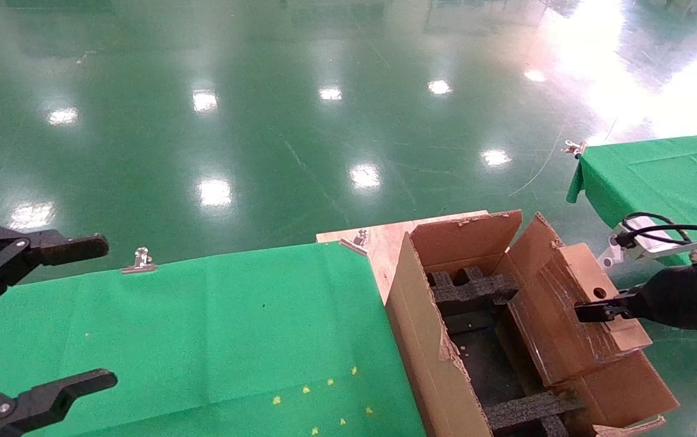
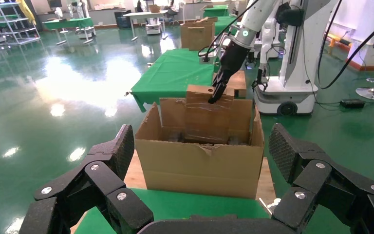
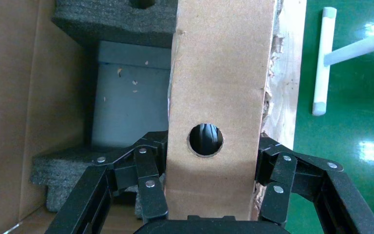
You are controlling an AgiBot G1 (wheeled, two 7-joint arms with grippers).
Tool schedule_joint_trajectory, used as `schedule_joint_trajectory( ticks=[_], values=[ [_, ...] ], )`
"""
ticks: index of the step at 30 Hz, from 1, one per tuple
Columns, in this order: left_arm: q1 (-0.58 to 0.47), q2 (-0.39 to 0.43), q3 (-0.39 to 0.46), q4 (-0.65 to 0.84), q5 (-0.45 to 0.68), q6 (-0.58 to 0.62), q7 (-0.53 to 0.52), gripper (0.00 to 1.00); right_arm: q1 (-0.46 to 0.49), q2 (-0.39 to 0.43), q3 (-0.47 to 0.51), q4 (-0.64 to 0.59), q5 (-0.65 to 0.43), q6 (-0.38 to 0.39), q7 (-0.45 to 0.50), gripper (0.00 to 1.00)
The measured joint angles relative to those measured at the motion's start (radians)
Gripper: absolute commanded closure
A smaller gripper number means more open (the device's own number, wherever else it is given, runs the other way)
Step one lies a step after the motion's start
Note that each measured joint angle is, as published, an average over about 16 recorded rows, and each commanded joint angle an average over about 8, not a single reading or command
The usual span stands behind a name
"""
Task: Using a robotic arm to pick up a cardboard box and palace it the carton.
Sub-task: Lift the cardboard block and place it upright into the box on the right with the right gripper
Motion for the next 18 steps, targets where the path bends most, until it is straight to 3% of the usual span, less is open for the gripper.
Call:
schedule_joint_trajectory(
  ticks=[18],
  values=[
    [0.000,0.000,0.000,0.000,0.000,0.000,0.000,0.00,-0.177,-0.112,-0.049,-0.061,0.030,0.157,0.046,1.00]
  ],
)
